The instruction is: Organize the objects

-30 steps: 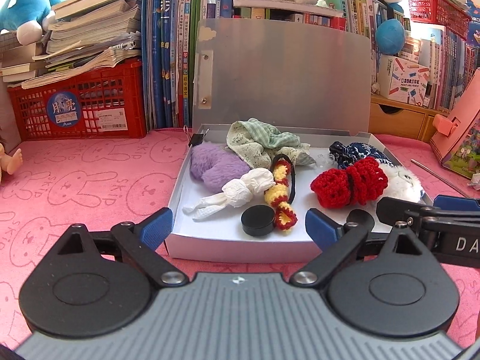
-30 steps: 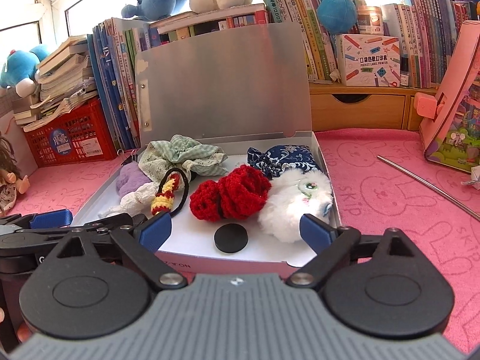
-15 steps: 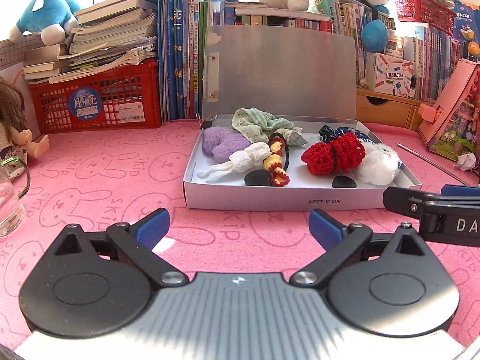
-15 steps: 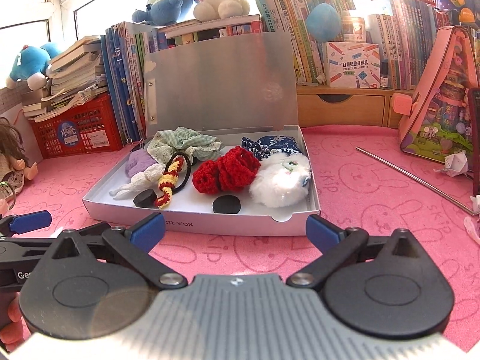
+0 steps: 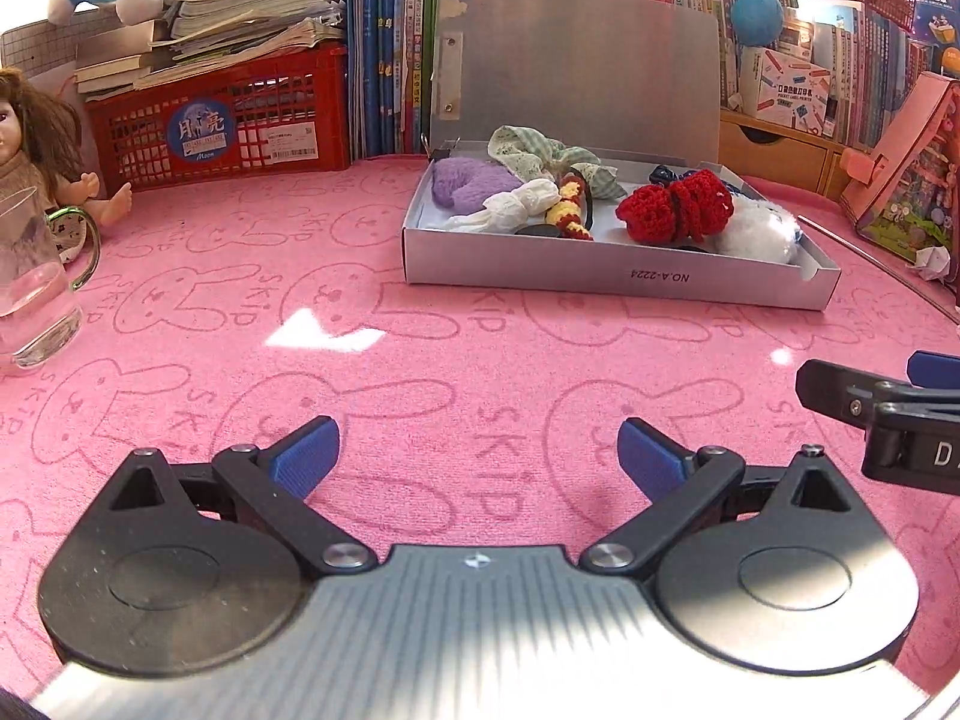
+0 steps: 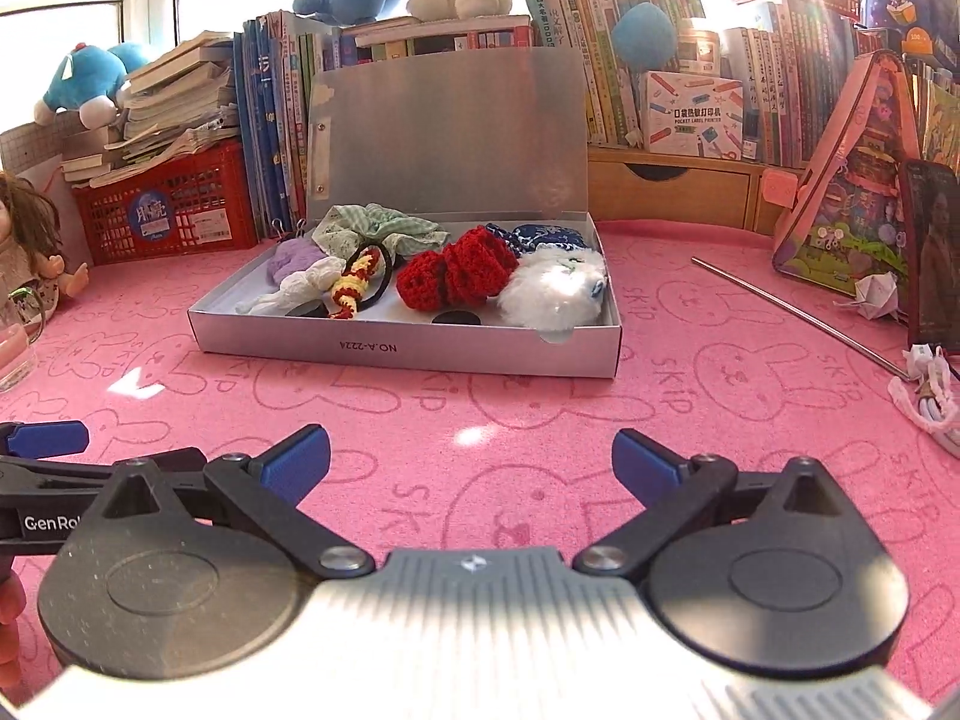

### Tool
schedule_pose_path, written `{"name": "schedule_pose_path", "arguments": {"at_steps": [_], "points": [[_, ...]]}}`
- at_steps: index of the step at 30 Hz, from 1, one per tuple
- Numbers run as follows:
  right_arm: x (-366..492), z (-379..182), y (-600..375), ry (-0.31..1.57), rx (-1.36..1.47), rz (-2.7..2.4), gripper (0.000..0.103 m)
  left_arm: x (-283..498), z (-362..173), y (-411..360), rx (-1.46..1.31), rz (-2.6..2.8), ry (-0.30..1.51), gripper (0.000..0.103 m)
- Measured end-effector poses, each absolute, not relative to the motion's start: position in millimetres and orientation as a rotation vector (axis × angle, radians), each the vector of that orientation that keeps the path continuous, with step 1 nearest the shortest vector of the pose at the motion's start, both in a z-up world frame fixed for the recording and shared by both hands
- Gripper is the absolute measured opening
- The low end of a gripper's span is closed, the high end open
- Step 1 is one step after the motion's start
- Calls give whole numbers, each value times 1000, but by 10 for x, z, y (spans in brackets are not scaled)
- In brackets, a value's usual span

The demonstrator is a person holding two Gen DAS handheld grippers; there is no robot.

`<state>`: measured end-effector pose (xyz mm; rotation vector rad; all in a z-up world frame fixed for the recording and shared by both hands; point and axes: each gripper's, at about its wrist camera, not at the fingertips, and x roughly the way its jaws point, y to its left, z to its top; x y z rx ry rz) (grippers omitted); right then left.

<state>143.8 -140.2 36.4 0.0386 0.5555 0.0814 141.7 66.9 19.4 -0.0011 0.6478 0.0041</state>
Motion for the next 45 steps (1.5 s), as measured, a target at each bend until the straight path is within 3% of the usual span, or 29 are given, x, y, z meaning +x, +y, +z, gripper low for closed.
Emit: {"name": "schedule_pose_path", "arguments": {"at_steps": [15,45], "points": [[1457,132,-1378,673,20,65,103,1418,125,657,2,20,669,103],[1457,120,-1356,680,1,61,103,1409,116,663,-1,24,667,103]]}}
